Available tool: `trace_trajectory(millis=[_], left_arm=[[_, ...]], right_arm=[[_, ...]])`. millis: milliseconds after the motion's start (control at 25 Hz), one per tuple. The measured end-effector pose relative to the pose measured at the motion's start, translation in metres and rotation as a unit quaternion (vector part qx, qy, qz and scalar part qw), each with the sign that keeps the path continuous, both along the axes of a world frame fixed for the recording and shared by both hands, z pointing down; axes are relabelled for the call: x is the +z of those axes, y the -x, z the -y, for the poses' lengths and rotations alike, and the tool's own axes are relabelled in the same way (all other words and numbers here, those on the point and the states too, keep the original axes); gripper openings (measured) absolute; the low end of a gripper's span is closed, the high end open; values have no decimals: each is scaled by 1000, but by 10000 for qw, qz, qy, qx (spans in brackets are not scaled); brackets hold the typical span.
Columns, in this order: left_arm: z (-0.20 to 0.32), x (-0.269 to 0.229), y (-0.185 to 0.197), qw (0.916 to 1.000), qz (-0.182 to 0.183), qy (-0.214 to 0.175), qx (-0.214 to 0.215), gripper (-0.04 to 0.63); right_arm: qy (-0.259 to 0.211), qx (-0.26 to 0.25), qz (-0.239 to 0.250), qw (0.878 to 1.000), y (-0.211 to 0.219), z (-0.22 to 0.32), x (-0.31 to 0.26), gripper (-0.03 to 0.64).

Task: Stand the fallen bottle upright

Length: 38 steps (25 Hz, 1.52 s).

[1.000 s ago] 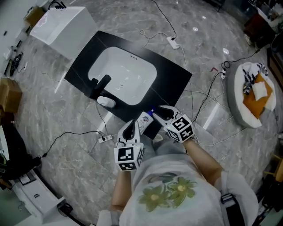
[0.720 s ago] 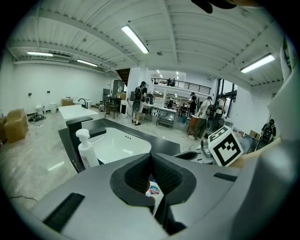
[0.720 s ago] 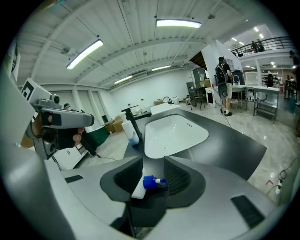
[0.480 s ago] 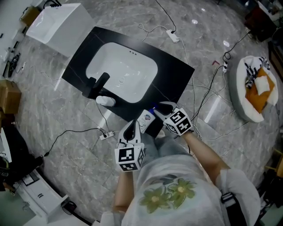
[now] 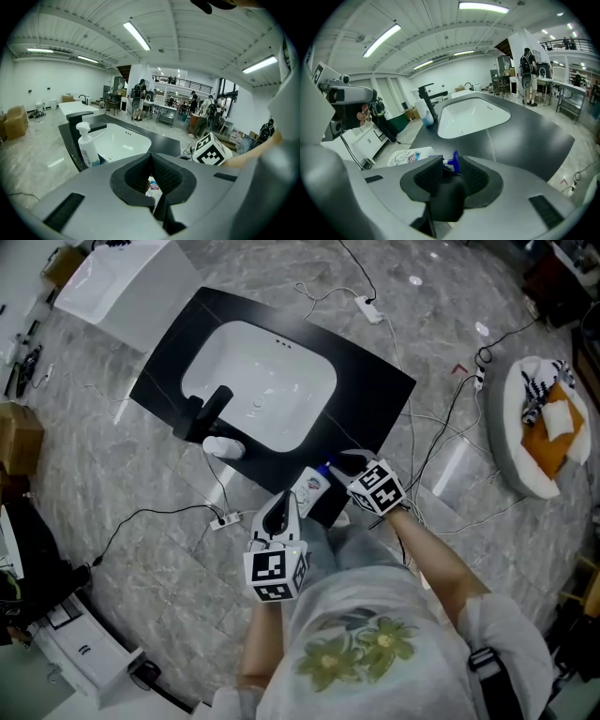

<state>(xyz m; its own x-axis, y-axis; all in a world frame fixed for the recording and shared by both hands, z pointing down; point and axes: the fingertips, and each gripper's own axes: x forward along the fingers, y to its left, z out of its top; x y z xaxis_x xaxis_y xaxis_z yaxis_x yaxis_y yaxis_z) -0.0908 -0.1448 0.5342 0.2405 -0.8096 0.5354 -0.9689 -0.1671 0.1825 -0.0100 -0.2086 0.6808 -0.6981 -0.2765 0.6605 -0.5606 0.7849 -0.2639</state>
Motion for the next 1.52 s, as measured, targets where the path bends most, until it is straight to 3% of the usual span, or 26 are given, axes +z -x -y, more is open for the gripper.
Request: trace_trajectory(millis=[520, 720, 1160, 1520], left_arm=[[-3, 6, 2, 9999, 111, 86, 6, 18], [-4, 7, 5, 9999, 71, 117, -15, 18], [-11, 10, 9, 9999, 49, 130, -87, 18], [-15, 4, 3, 10000, 27, 42, -44, 18]], right_arm=[[107, 16, -92, 9999, -2, 2, 15, 112], [-179, -12, -211, 9996, -2, 2, 11, 55], [-452, 26, -155, 9989, -8, 1, -3, 52], [-1098, 74, -268, 9936, -19, 13, -37, 52]])
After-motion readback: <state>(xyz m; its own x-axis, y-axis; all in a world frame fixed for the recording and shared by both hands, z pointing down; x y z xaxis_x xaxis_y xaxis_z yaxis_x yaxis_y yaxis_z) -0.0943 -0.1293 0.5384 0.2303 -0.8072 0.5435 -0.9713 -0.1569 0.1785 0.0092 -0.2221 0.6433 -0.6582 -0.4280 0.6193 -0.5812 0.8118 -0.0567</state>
